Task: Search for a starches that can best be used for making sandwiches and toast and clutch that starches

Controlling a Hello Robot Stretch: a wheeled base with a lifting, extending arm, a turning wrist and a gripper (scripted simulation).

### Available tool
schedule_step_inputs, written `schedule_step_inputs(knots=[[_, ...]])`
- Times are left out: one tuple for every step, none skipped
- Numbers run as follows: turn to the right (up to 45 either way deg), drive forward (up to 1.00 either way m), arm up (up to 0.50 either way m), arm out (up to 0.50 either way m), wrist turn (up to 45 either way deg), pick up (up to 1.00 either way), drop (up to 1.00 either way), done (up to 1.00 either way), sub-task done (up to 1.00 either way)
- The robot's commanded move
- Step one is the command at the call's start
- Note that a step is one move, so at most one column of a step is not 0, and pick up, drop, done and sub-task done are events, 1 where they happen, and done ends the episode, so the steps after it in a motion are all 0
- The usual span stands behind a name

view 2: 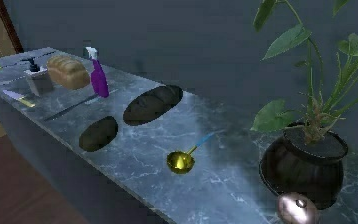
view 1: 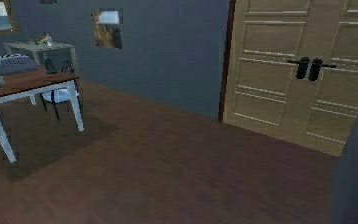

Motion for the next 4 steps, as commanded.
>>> schedule_step_inputs(knots=[[0.0, 0.00, 0.38, 0.00, 0.0, 0.00, 0.00, 0.00, 0.00], [0.0, 0.00, 0.00, 0.40, 0.0, 0.00, 0.00, 0.00, 0.00], [0.0, 0.00, 0.00, 0.00, 45.0, 0.00, 0.00, 0.00, 0.00], [0.0, 0.00, 0.00, 0.00, 45.0, 0.00, 0.00, 0.00, 0.00]])
